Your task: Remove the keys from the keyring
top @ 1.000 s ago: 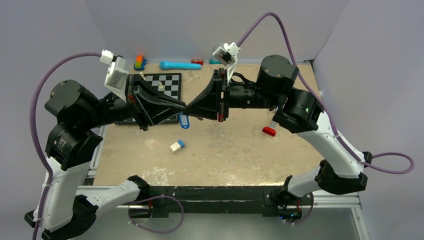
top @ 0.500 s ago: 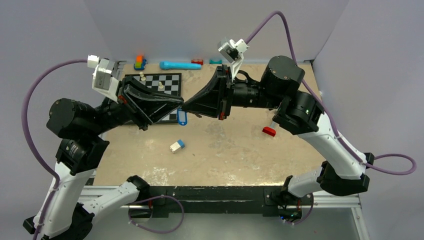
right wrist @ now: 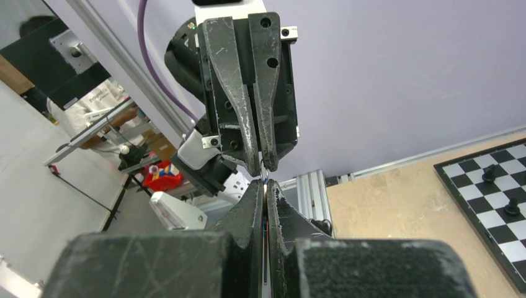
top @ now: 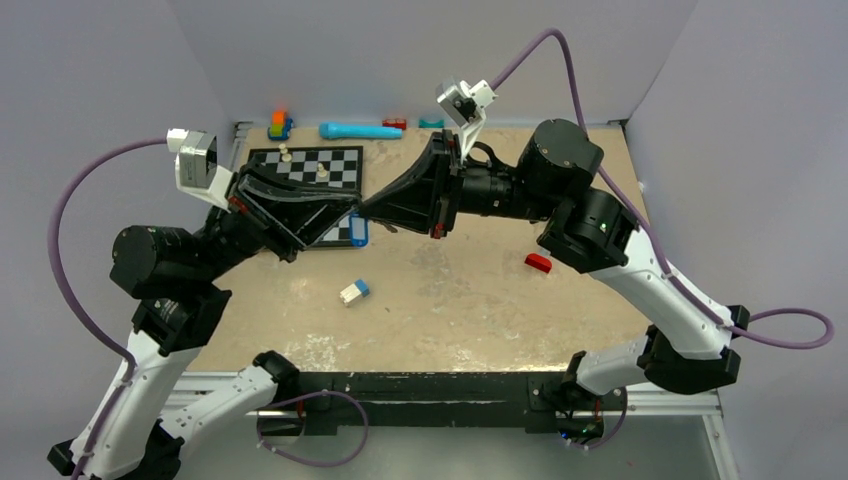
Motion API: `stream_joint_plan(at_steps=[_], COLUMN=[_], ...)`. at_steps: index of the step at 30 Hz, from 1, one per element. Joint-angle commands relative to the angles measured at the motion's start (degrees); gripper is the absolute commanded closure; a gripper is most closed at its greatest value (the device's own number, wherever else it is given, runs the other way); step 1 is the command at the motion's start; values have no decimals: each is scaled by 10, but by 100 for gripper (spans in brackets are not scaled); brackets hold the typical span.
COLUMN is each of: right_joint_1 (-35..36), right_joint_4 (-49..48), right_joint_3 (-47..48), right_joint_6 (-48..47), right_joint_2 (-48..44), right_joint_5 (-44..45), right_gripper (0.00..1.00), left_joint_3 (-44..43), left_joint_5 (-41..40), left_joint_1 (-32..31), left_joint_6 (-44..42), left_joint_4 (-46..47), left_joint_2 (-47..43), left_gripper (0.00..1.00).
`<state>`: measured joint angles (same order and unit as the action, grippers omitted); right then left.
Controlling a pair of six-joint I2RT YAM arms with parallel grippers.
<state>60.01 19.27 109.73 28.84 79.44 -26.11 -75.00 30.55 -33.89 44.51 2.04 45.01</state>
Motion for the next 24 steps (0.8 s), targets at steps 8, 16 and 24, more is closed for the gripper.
stream_joint_plan(at_steps=[8, 16, 24], right_joint_1=[10, 13, 13], right_joint_4=[-135, -145, -77], right_joint_3=[-32, -33, -50], right_joint_6=[31, 34, 10], right_joint_2=[-28, -27, -57], right_joint_5=[25, 26, 44], right_gripper=[100, 100, 100], left_joint_3=[38, 21, -99], left_joint_5=[-65, -34, -4], left_joint_1=[0, 0, 0], left_joint_6=[52, 26, -99], left_joint_4=[98, 63, -159], left_joint_2=[-13, -15, -10], left_gripper=[84, 66, 36])
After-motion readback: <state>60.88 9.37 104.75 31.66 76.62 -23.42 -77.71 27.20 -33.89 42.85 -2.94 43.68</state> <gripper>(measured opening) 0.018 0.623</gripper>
